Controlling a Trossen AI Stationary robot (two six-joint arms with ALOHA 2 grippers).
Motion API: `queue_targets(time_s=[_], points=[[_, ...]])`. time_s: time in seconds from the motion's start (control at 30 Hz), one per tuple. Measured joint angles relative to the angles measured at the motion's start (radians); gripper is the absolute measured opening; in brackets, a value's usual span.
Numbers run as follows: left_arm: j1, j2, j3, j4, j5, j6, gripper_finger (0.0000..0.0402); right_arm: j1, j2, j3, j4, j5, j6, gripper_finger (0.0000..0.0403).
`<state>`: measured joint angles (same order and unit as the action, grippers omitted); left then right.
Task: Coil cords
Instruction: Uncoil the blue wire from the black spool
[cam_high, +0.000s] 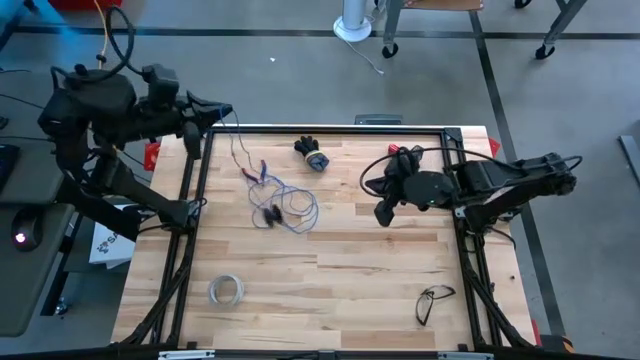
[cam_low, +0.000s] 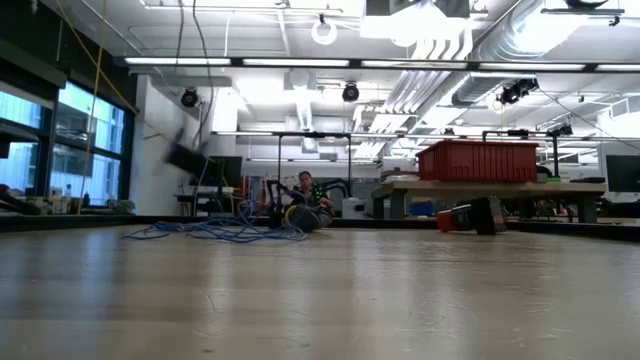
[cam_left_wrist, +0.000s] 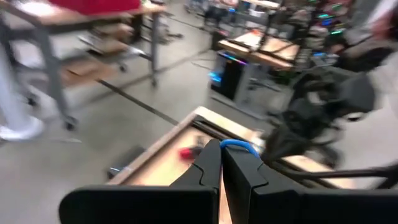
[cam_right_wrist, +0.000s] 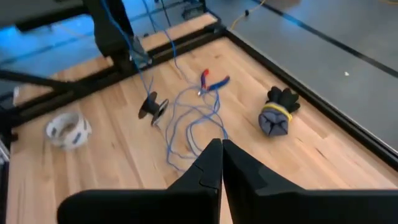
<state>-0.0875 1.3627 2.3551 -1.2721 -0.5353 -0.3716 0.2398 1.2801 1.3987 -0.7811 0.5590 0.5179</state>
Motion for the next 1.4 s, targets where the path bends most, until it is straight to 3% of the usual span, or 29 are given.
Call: queue_targets(time_s=[0.27,0.47,0.6,0.9,1.13,1.4], points=[[0.000,0.063,0.002,-0.047,0.357,-0.167,0.0000,0.000,0.067,-0.002,-0.068,-0.003,-0.002,0.0097],[-0.022,0.227,0.000,-0.087,0.525,-0.146,0.0000,0.003,0.067,-0.002,-0.206,0.016,0.019,0.0149],[-0.030,0.340,0.000,0.051,0.690,-0.037,0.0000,0.008,0.031,-0.002,-0.304,0.025,0.090,0.0152],[-0.011,0.530,0.000,0.615,0.963,0.088,0.0000,0.099,-0.101,-0.002,-0.517,0.098,0.274,0.0150],[0.015,0.614,0.001,0.757,0.882,0.067,0.0013,0.170,-0.167,-0.002,-0.626,0.119,0.426,0.0149],[0.040,0.678,0.000,0.733,0.911,0.161,0.0097,0.200,-0.166,-0.002,-0.632,0.123,0.425,0.0149]])
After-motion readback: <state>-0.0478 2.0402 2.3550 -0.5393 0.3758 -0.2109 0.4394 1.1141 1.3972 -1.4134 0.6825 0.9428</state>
